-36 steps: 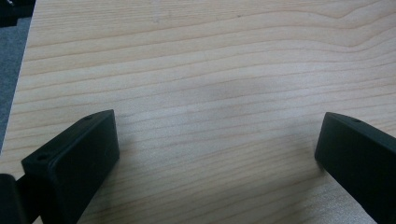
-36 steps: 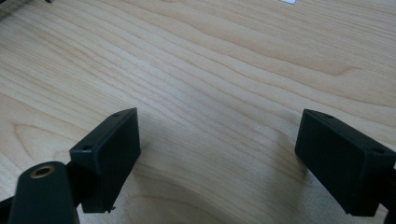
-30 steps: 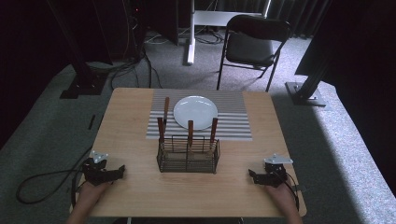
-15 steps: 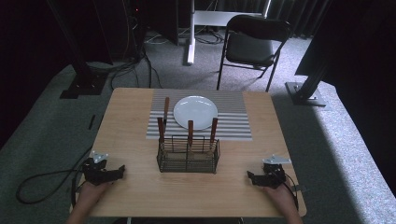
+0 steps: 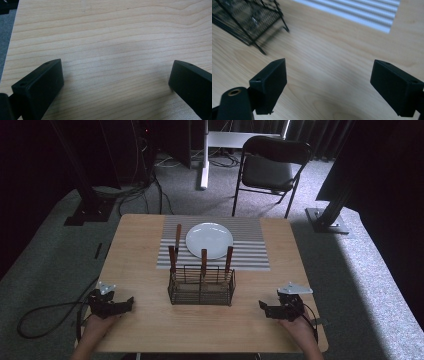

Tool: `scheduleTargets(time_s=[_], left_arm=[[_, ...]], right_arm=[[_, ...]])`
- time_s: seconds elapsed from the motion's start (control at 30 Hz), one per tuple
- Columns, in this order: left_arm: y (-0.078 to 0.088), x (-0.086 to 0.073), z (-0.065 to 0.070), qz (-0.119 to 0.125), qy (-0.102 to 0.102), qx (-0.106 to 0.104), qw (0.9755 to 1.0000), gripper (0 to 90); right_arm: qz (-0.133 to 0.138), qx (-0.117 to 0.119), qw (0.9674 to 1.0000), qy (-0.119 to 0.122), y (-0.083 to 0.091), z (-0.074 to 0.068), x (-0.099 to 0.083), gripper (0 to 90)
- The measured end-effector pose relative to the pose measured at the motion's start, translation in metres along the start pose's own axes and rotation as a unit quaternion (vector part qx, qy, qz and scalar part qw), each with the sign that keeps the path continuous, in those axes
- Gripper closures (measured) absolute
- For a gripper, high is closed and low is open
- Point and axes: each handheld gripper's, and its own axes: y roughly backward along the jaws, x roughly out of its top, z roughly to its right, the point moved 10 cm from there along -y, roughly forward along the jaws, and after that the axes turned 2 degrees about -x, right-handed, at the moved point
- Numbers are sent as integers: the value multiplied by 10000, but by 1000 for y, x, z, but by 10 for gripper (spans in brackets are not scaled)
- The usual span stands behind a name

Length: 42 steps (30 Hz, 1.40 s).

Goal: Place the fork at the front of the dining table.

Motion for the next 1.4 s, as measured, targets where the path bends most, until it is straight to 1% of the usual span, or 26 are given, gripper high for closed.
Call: scheduleTargets(time_s=[0.03,0.07,0.13,0.17,0.2,0.3,0.33,0.37,0.4,0.47,0.5,0.63,0.7,0.83,1.23,1.33,1.37,1.4], left_arm=[[0,0,0,0,0,0,10000,0],[0,0,0,2,3,0,10000,0],[0,0,0,1,1,-1,10000,0],[0,0,0,1,1,-1,10000,0],[0,0,0,5,5,0,10000,0],[0,0,0,8,8,0,10000,0],[0,0,0,-1,-2,1,10000,0],[0,0,0,-2,-3,0,10000,0],[0,0,0,-1,-2,0,10000,0],[0,0,0,-1,-2,0,10000,0],[0,0,0,-2,-3,0,10000,0],[0,0,0,-2,-3,0,10000,0],[0,0,0,-2,-2,0,10000,0],[0,0,0,-2,-2,0,10000,0],[0,0,0,-1,-2,0,10000,0],[0,0,0,-1,-1,-1,10000,0],[0,0,0,-1,-1,-1,10000,0],[0,0,0,-4,-2,0,10000,0]], right_arm=[[0,0,10000,0,0,0,0,132],[81,33,10000,1,4,-5,8,132],[168,64,9998,41,8,-9,15,131],[168,64,9998,41,8,-9,15,131],[230,94,9997,70,12,-14,23,132],[254,124,9996,77,14,-16,25,132],[317,185,9993,69,16,-19,30,132],[458,252,9986,82,22,-25,42,132],[514,282,9982,82,24,-27,46,132],[534,253,9982,141,27,-32,53,132],[545,222,9981,156,27,-34,56,132],[614,238,9976,214,29,-43,67,132],[681,310,9970,184,30,-48,73,133],[761,369,9962,217,30,-59,84,134],[889,478,9943,335,25,-92,110,141],[941,523,9937,324,24,-99,116,142],[941,523,9937,324,24,-99,116,142],[983,539,9932,315,23,-105,121,146]])
